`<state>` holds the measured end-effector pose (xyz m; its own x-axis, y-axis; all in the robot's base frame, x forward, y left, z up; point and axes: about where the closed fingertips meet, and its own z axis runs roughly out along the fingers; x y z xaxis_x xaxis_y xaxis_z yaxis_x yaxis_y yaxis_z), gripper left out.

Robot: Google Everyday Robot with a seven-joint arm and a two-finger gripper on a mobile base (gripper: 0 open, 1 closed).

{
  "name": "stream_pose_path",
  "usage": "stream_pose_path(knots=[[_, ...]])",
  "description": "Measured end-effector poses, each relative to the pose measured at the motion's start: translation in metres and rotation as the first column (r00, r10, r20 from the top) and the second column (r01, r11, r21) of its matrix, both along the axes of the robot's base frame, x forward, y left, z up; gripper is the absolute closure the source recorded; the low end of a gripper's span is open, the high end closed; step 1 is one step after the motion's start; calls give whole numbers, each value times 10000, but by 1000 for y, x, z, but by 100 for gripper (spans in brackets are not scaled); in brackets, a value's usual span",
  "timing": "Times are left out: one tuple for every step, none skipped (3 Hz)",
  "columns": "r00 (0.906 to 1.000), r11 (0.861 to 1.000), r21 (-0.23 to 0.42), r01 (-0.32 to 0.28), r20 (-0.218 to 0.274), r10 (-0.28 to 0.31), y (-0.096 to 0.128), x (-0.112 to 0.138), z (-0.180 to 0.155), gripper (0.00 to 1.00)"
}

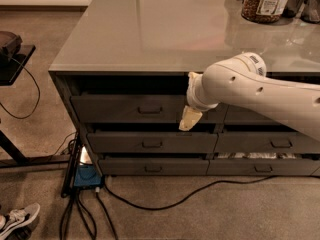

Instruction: Open top drawer

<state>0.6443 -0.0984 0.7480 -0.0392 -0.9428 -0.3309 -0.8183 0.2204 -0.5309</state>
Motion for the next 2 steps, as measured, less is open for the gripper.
stream_pose_path(knots=[[9998,9997,-55,217,-18,-218,-4,1,-8,0],[9975,9974,116,705,67,-706,-27,10,-38,0]])
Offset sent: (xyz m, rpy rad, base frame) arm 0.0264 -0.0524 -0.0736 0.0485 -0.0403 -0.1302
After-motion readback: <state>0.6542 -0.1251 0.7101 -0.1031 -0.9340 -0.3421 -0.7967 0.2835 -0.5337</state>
